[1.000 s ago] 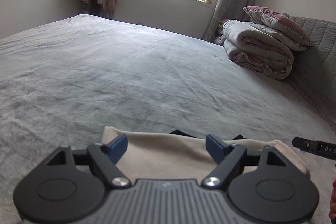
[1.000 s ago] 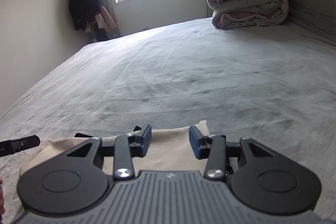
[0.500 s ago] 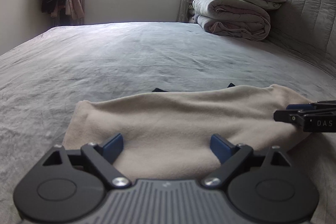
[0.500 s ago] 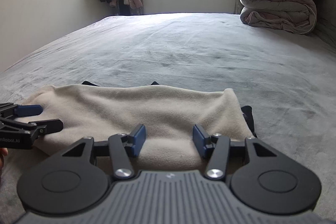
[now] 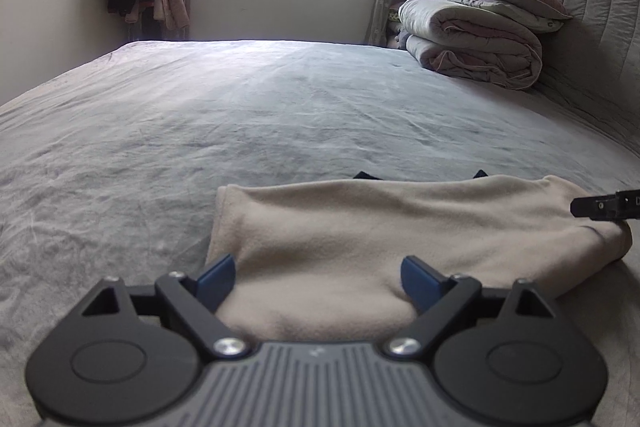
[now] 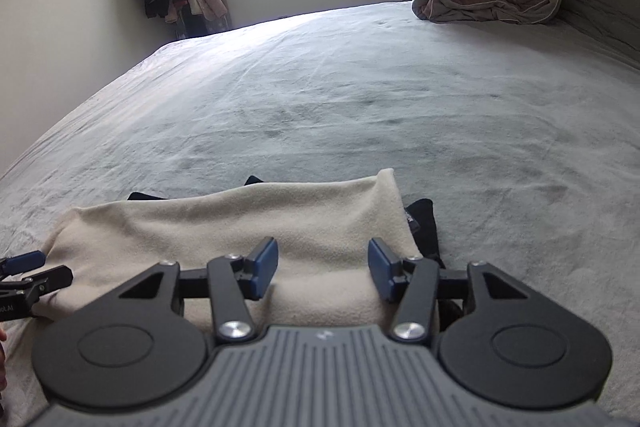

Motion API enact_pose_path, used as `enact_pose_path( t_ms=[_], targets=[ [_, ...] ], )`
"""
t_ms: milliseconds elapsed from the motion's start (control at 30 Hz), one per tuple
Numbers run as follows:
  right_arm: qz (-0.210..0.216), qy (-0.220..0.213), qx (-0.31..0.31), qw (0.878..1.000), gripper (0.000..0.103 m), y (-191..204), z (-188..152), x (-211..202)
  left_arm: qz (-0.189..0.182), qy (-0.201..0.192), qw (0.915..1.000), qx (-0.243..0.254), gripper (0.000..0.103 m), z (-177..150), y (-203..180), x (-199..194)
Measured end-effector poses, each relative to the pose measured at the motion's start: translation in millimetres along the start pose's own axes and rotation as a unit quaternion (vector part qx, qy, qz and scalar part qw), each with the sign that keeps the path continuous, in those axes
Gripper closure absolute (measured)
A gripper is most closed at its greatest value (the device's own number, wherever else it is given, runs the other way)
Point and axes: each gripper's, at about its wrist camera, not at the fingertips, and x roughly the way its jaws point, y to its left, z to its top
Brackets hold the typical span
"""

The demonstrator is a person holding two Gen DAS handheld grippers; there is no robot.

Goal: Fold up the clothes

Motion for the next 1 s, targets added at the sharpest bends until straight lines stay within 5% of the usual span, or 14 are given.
enact_pose_path(
  t_ms=[167, 333, 633, 833, 1000],
  targets=[
    [-0.014, 0.009, 0.055, 0.998, 0.030, 6, 2, -15, -0.002, 0.015, 0.9989, -0.044, 0.012, 9, 4, -16],
    [-0.012, 0.030, 0.129, 0.991, 0.027, 8, -3, -26, -0.045, 0.045, 0.9904, -0.122, 0.012, 19, 8, -30],
    [0.034, 0.102, 0.301, 0.948, 0.027, 1, -27, -32, -0.131, 0.096, 0.9701, -0.180, 0.011, 17, -9, -57],
    [0.043, 0.105, 0.346, 0.931, 0.027, -7, -34, -23, -0.166, 0.168, 0.9344, -0.267, 0.011, -8, -6, -37],
    [0.042, 0.088, 0.363, 0.927, 0.027, -13, -33, -21, -0.129, 0.158, 0.9285, -0.310, 0.011, -22, -2, -25]
  ],
)
